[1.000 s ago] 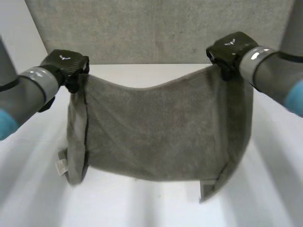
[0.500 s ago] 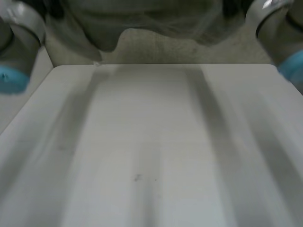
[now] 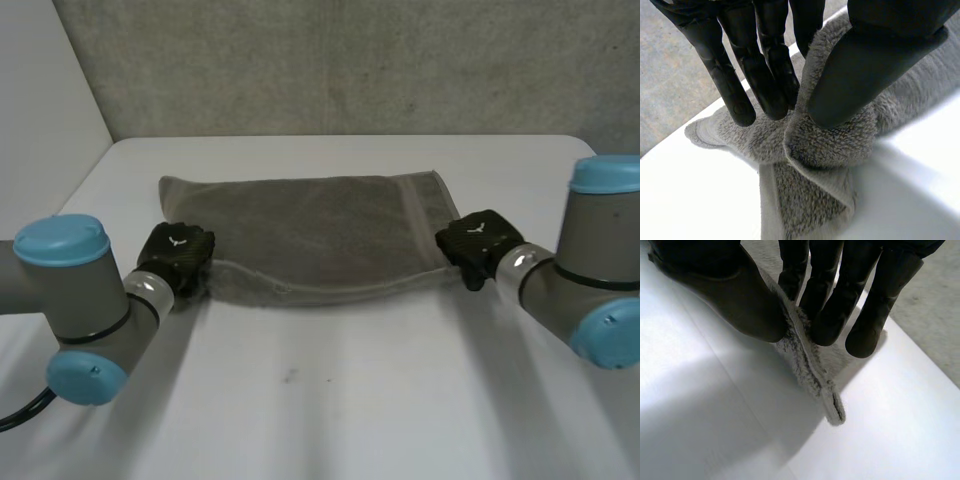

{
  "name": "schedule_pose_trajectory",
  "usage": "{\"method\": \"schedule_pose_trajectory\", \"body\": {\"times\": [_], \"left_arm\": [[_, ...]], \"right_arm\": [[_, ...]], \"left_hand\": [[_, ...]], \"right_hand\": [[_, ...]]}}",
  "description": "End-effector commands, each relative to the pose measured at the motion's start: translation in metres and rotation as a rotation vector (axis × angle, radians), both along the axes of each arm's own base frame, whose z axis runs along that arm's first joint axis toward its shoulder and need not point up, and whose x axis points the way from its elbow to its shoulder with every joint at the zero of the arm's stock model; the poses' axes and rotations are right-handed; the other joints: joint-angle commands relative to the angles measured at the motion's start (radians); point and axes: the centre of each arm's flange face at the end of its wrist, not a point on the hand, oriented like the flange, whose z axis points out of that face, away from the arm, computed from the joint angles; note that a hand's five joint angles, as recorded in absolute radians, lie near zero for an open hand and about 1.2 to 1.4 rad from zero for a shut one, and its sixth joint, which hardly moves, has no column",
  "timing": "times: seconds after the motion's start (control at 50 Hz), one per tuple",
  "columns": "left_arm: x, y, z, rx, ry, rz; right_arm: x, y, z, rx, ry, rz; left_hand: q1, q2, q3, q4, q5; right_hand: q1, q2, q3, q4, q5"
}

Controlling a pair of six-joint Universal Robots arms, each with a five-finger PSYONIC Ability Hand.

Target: Fold the towel.

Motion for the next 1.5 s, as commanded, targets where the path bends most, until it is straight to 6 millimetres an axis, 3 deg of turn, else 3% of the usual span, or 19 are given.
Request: {"method": "schedule_pose_trajectory", "body": {"times": [0.02, 0.1, 0.38, 0.6, 0.74, 1.0, 1.04, 1.5], "left_arm": [[0.003, 0.013, 0.014, -0.018, -0.011, -0.007], [0.004, 0.021, 0.012, -0.012, -0.012, -0.008], [0.002, 0.018, -0.001, -0.008, 0.028, 0.004], [0.008, 0.019, -0.003, 0.029, 0.025, 0.015], [0.01, 0.021, -0.003, 0.069, 0.026, -0.018], [0.026, 0.024, 0.005, 0.183, 0.008, -0.029], [0.029, 0.021, 0.004, 0.184, 0.008, -0.019], [0.025, 0.003, -0.011, 0.137, 0.019, -0.024]], "right_arm": [[-0.023, 0.004, 0.018, -0.071, -0.032, -0.058], [-0.029, 0.008, 0.014, -0.073, -0.033, -0.071], [-0.055, 0.001, 0.0, -0.054, -0.057, -0.16], [-0.056, -0.003, 0.002, -0.044, -0.115, -0.185], [-0.071, -0.016, 0.005, -0.06, -0.111, -0.23], [-0.072, -0.018, 0.001, -0.052, -0.106, -0.232], [-0.072, -0.017, 0.0, -0.05, -0.104, -0.233], [-0.068, -0.014, -0.006, -0.034, -0.098, -0.222]], "left_hand": [[-0.25, -0.256, -0.262, -0.262, -0.261], [-0.422, -0.427, -0.434, -0.433, -0.432], [-0.407, -0.413, -0.419, -0.419, -0.417], [-0.422, -0.427, -0.434, -0.433, -0.432], [-0.551, -0.556, -0.563, -0.563, -0.561], [-0.457, -0.462, -0.469, -0.469, -0.467], [-0.338, -0.343, -0.349, -0.349, -0.348], [-0.34, -0.345, -0.352, -0.351, -0.35]], "right_hand": [[0.068, 0.073, 0.063, 0.057, 0.057], [0.068, 0.073, 0.063, 0.057, 0.057], [0.068, 0.073, 0.063, 0.057, 0.057], [0.068, 0.073, 0.063, 0.057, 0.057], [0.068, 0.073, 0.063, 0.057, 0.057], [0.068, 0.073, 0.063, 0.057, 0.057], [0.068, 0.073, 0.063, 0.057, 0.057], [0.068, 0.073, 0.063, 0.057, 0.057]]}}
